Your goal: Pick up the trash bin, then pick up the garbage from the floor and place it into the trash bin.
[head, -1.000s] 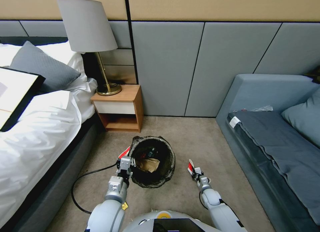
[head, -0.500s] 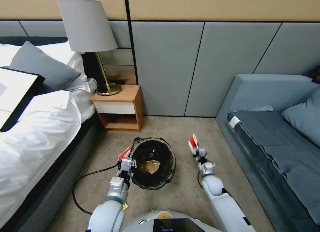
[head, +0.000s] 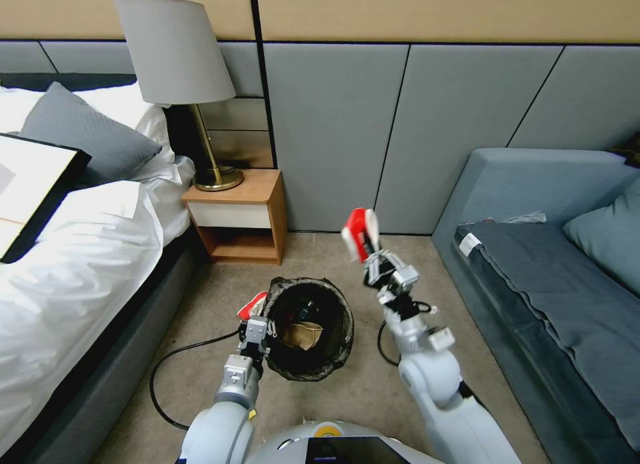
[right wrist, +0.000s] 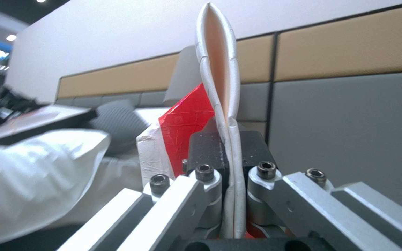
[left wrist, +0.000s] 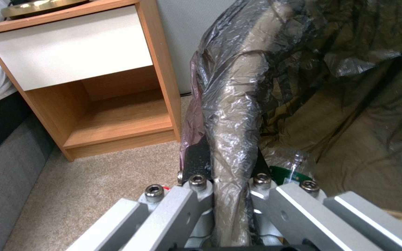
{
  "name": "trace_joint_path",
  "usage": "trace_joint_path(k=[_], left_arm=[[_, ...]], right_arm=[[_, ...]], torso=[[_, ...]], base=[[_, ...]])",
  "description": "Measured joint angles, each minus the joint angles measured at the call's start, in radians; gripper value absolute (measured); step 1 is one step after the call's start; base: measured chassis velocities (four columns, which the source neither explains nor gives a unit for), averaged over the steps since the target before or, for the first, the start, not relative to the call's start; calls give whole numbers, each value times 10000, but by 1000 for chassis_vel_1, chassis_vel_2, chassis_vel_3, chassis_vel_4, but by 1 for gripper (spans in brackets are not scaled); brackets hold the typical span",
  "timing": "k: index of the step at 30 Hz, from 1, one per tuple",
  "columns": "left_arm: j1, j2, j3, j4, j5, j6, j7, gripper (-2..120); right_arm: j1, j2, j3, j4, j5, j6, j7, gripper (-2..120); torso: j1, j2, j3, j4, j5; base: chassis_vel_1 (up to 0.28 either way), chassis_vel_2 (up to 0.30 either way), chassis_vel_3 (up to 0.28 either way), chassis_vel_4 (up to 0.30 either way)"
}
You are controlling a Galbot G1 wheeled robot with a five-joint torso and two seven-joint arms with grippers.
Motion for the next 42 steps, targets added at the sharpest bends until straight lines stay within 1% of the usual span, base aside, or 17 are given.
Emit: trace_joint_path(k=[4,5,8,20,39,42], left_arm=[[15,-33,49,-27,58,0,12,1],[15,-33,49,-27,58,0,12,1],[-13,-69,64,-59,70,-1,24,1],[-150,-78,94,-80,53,0,47,1],[-238,-126,57,-159,-15,32,52,1],[-266,-150,59,-166,-24,40,55,1]], right_arm=[[-1,121,-376,-622,-154,91,-7,0],[-1,121,-376,-622,-154,91,-7,0],[-50,308,-456,-1208,-367,321,1,0],[-299,358,-445,-2130,-535,696,55,0],[-691,262,-453,-2719,-924,985,53,0],[-719,215,-454,-2726,-982,964,35,6]], torso=[[0,0,1,0,0],[0,0,1,0,0],[1,0,0,0,0],[0,0,0,-1,0],[0,0,0,-1,0],[0,0,0,-1,0]], base=[[0,0,0,0],[0,0,0,0],[0,0,0,0],[0,0,0,0],[0,0,0,0],[0,0,0,0]])
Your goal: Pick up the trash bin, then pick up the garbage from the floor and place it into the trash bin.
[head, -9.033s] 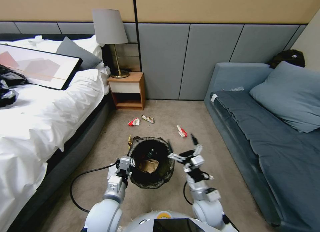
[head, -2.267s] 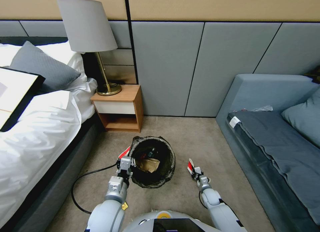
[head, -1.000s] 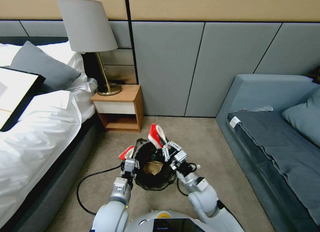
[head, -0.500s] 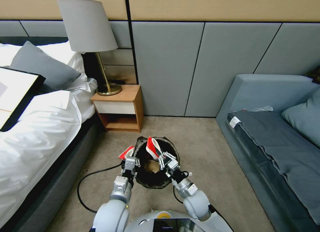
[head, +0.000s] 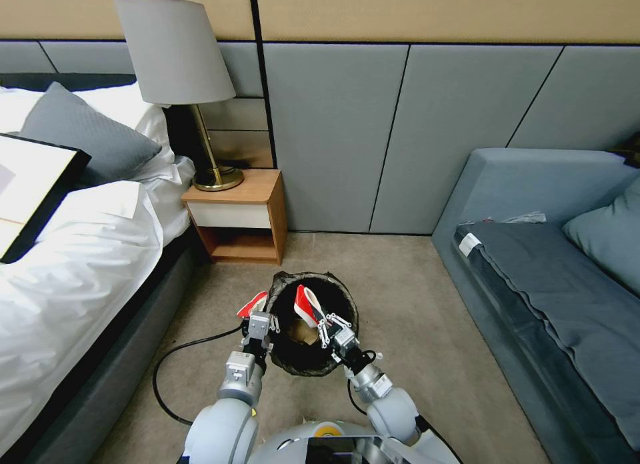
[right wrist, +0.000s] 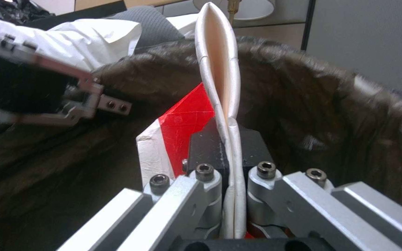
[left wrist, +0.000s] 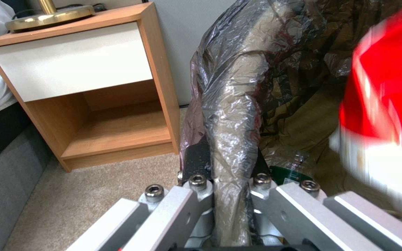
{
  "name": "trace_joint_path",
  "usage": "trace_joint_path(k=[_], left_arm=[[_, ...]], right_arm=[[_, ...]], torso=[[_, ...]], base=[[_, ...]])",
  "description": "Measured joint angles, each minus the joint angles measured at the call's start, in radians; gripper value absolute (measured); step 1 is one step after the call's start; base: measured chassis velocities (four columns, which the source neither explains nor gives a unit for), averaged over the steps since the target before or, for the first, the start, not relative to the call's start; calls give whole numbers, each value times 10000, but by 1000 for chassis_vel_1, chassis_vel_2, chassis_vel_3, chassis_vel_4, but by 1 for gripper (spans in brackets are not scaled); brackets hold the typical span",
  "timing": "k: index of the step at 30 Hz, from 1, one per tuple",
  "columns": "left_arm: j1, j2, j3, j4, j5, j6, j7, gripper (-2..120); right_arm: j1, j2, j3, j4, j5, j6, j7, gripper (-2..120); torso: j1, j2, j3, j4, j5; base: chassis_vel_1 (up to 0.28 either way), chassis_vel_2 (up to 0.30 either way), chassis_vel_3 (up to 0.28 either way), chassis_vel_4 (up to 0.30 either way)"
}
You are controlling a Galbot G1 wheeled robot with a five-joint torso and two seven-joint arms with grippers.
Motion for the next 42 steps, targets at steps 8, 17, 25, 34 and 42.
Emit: trace_joint_path(k=[8,17,25,34,42], left_arm=[[-16,-4,-15,-11,-18,12,13,1],[-24,80,-37,-11,-11,19,47,1],[-20,140,-38,-16,-20,19,79,1],[-28,165,-34,-28,-355,19,49,1],[39,149,-117,-43,-430,-34,40,1]], right_arm=[[30,-17,16,0,-31,-31,6,37],[-48,-41,-41,3,-35,-48,88,71],[-159,-56,-5,201,-158,-52,85,98],[-398,2,337,1556,-574,-53,235,113],[-1312,609,1297,3407,-1513,-450,2457,113]], torso=[[0,0,0,0,0],[0,0,0,0,0],[0,0,0,0,0],[0,0,0,0,0],[0,0,0,-1,-2]], base=[[0,0,0,0],[0,0,0,0],[0,0,0,0],[0,0,0,0],[0,0,0,0]])
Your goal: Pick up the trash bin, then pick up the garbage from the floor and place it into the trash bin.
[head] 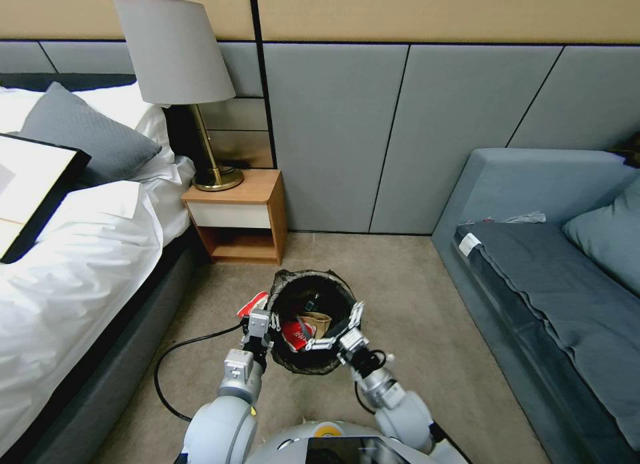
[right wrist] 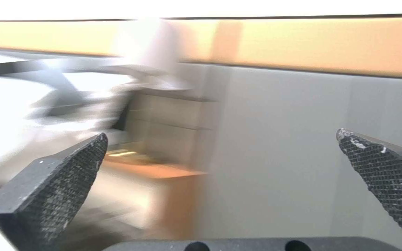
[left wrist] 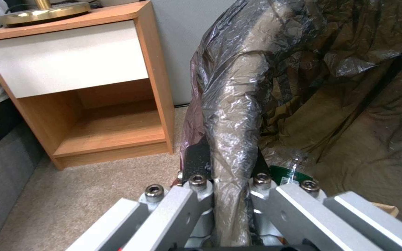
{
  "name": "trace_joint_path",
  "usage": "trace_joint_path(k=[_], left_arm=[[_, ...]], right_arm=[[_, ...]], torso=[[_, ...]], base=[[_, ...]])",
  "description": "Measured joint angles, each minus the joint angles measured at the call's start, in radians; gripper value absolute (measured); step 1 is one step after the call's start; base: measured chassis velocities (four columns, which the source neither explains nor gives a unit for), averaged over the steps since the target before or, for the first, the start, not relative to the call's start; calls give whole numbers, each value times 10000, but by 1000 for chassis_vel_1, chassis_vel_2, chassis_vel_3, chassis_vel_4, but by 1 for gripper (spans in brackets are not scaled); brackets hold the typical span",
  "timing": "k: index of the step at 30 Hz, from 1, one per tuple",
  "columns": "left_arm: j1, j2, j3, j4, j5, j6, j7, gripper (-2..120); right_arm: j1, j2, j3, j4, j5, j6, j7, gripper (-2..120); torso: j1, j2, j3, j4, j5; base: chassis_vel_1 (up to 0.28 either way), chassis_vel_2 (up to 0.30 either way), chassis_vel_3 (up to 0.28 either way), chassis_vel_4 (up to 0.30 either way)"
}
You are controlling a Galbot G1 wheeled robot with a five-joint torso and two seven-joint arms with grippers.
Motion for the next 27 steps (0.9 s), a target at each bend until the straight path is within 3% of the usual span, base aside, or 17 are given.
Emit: trace_joint_path(k=[3,5,14,27], left_arm=[[6,1,-12,-4,0,-10,5,1],[26,-27,-33,-7,0,-44,10,1],[116,-17,-104,-54,0,-73,-15,1],[181,-84,-74,-97,0,-76,-36,1]], right_arm=[[-197,80,80,116,30,8,137,112],[-840,593,731,252,170,478,363,106],[-1084,998,1985,-327,864,1129,475,100],[-779,1123,2108,-937,1537,1424,584,100]], torso=[[0,0,0,0,1],[0,0,0,5,3],[0,0,0,1,3],[0,0,0,1,2]], base=[[0,0,0,0],[0,0,0,0],[0,0,0,0],[0,0,0,0]])
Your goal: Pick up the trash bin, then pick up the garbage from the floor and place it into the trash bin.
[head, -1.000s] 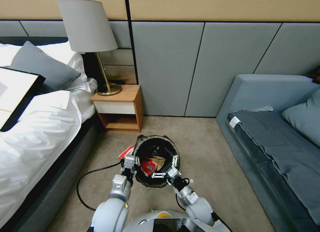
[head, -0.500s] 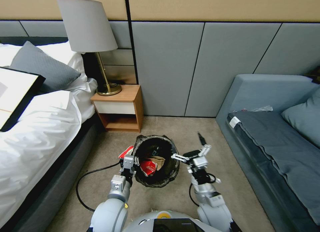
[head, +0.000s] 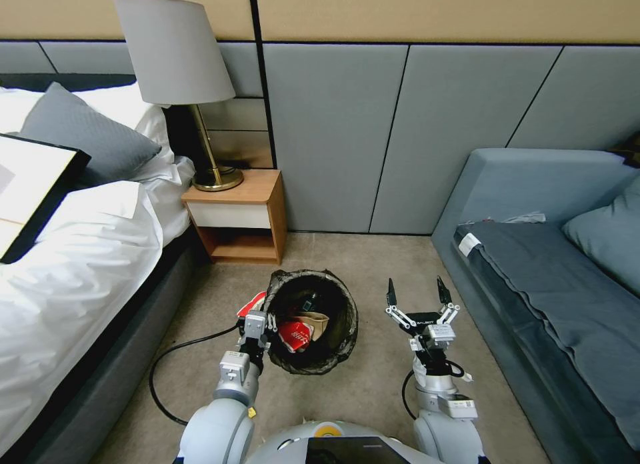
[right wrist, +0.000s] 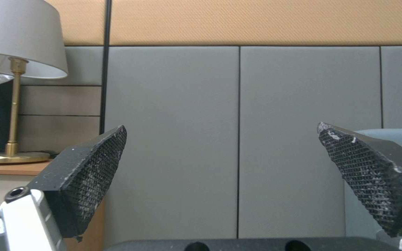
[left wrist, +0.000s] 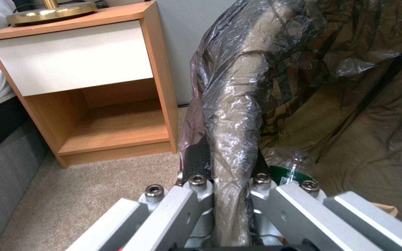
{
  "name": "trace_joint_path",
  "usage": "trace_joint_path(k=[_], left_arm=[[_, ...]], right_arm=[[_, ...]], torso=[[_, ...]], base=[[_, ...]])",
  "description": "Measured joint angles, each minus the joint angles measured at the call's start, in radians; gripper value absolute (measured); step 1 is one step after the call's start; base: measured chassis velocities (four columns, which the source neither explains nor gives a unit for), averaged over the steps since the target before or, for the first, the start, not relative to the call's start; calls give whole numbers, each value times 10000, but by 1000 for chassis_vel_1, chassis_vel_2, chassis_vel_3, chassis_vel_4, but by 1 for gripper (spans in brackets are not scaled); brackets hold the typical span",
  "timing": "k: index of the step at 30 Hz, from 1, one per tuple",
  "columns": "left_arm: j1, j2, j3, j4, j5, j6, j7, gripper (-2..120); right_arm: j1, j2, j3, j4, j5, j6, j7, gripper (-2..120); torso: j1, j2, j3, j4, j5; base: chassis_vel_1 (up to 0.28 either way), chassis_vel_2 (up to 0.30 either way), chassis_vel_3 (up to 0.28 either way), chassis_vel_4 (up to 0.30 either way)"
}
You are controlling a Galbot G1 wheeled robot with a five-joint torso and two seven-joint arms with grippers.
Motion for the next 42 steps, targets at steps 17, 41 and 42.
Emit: trace_joint_path(k=[17,41,42], left_arm=[[-36,-3,22,-23,-38,63,-5,1],[-39,6,7,-75,-78,87,1,1],[-44,9,8,-75,-80,87,1,1]], right_arm=[[207,36,-5,-134,-128,28,35,100],[411,33,-126,-156,-73,-148,144,100],[419,32,-136,-157,-83,-159,141,100]], torso=[[0,0,0,-1,0],[0,0,0,-2,0],[0,0,0,-1,0]], base=[[0,0,0,0],[41,36,39,45],[0,0,0,0]])
